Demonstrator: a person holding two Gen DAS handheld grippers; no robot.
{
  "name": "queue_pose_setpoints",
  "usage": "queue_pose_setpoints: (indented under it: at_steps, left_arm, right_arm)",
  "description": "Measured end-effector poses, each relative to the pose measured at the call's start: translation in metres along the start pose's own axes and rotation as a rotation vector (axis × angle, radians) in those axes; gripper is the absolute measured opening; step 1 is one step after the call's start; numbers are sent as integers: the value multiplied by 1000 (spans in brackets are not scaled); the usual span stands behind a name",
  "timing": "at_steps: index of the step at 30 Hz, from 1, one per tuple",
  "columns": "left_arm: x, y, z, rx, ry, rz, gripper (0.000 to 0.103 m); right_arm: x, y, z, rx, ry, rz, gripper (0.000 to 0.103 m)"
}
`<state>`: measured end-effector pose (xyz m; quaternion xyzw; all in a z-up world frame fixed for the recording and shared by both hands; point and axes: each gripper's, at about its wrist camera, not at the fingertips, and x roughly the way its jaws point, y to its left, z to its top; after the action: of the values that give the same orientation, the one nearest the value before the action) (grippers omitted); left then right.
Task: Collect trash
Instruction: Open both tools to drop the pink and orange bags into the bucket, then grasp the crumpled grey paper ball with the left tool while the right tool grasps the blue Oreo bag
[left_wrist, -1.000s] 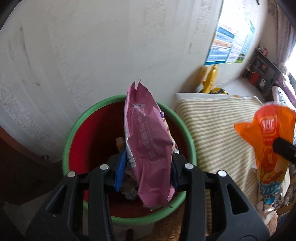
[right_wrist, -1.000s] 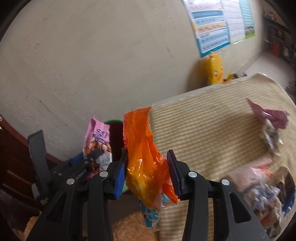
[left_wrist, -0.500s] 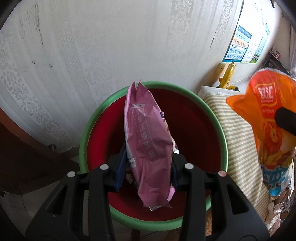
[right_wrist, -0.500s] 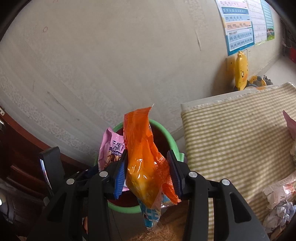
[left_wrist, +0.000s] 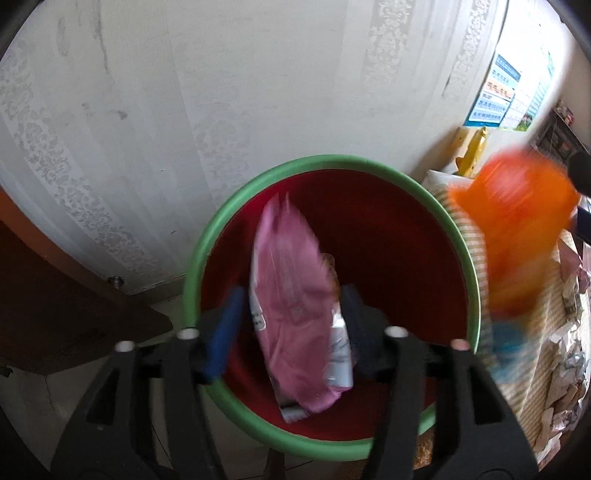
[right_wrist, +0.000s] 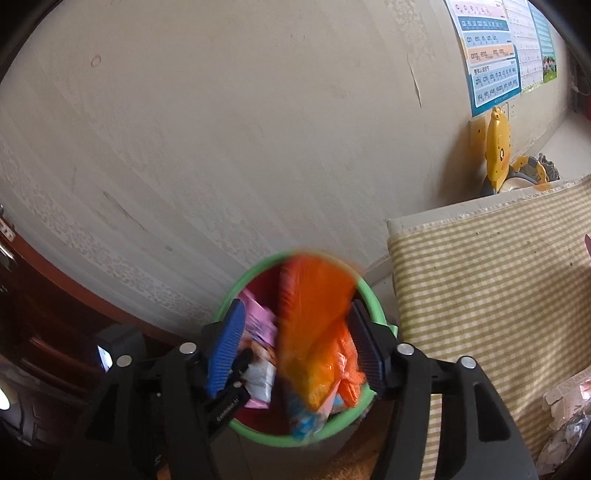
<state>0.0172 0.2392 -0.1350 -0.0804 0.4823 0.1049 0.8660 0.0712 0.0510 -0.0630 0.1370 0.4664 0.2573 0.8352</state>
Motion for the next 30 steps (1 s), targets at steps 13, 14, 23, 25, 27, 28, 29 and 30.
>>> queue_pose_setpoints:
  at_steps: [13, 14, 23, 25, 27, 28, 29, 30]
  left_arm:
    - [-21, -11, 2, 30, -39, -6, 62]
    - [-22, -14, 3, 35, -41, -10, 62]
    - [-39, -79, -7, 172, -56, -89, 62]
    - [-42, -94, -10, 202, -51, -109, 62]
    - [-44, -107, -13, 223, -44, -125, 62]
    - [-45, -115, -15, 239, -39, -134, 62]
    - [-47, -123, -19, 258, -37, -144, 62]
    - [-49, -128, -21, 271, -35, -150, 62]
  right_arm:
    - [-54, -27, -20, -8, -61, -88, 59]
    - [-61, -31, -26, -14, -63, -110, 61]
    - [-125, -110, -102, 53, -38, -366, 64]
    - [-143, -135, -120, 101, -34, -440, 64]
    - [-164, -168, -140, 182, -24, -509, 64]
    - [-173, -182, -149, 224, -21, -524, 64]
    - [-180, -191, -156, 252, -20, -529, 64]
    - [-187, -200, -163, 282, -21, -536, 64]
